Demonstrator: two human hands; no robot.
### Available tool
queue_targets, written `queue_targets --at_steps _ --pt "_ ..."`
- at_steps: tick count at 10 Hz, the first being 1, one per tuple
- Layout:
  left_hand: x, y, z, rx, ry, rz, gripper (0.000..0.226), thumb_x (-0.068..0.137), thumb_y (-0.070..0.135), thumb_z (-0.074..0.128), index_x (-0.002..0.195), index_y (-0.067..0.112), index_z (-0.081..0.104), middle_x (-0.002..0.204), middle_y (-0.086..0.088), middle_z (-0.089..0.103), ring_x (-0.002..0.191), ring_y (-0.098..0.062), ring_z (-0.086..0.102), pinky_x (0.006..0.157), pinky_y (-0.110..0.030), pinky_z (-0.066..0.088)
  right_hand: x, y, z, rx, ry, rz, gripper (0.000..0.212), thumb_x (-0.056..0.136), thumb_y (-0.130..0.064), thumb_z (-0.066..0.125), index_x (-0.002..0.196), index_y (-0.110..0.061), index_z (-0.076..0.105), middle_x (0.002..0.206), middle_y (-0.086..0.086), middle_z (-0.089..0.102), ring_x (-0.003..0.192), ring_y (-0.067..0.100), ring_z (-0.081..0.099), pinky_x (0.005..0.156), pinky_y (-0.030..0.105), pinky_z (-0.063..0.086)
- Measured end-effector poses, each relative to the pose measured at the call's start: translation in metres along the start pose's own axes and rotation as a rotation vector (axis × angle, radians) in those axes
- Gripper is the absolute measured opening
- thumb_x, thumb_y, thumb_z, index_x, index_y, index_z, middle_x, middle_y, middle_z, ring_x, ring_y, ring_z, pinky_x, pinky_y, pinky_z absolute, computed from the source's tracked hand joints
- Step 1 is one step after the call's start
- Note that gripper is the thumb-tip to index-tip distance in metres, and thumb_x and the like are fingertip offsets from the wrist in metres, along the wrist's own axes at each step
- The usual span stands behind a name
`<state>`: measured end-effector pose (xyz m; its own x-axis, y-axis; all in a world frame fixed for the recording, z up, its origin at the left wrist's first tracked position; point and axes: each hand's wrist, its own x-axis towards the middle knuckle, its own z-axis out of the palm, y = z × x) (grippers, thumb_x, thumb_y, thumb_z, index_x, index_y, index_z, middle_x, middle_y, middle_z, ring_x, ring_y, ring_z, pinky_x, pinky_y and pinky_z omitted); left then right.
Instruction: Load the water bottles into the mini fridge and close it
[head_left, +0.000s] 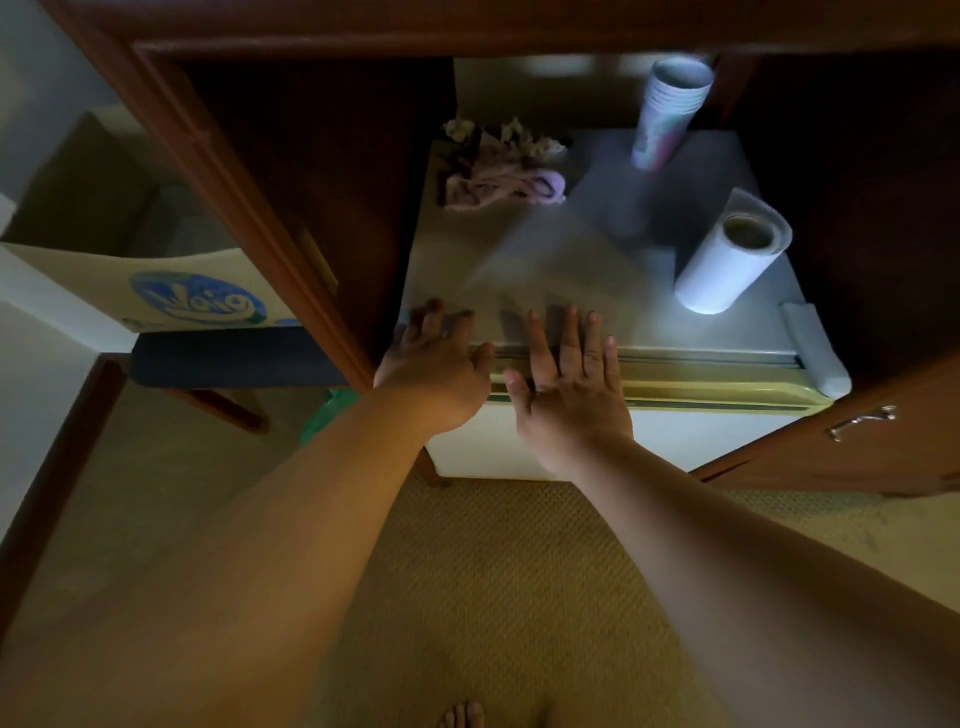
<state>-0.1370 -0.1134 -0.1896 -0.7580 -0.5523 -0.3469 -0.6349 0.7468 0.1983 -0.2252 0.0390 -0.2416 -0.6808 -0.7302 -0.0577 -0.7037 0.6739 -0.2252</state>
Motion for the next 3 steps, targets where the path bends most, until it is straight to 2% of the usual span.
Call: queue_targets --at_steps 1,2,3 --pt "-0.017 0.0 -0.008 -0.023 -0.063 0.003 0.075 0.104 0.06 0.026 0.164 0.031 -0.009 0.171 -0.005 -0.02 0.157 -0.031 -0.014 0.123 -0.049 -0.004 -0.022 0.014 -0.017 0.064 -0.001 -0.008 0.073 0.1 -0.07 0.002 0.153 -0.036 -0.035 0.165 0.006 -0.034 0.151 0.023 -0.033 0.124 0.042 -0.012" --pt "-0.094 0.001 -0.006 -0.147 0.011 -0.046 0.092 0.098 0.066 0.04 0.162 0.032 -0.017 0.169 0.001 -0.025 0.157 -0.027 -0.013 0.124 -0.048 0.013 -0.098 0.046 -0.038 0.089 -0.108 0.103 0.077 0.1 -0.072 0.005 0.153 -0.033 -0.035 0.167 0.006 -0.031 0.153 0.027 -0.028 0.126 0.044 -0.007" --pt "-0.214 0.01 -0.006 -0.367 -0.004 -0.147 0.086 0.096 0.068 0.041 0.161 0.043 -0.009 0.172 0.011 -0.008 0.158 -0.018 0.011 0.12 -0.04 0.033 -0.213 0.074 -0.06 0.101 -0.307 0.198 0.082 0.099 -0.072 0.014 0.144 -0.028 -0.039 0.17 0.005 -0.021 0.155 0.028 -0.021 0.129 0.045 0.0"
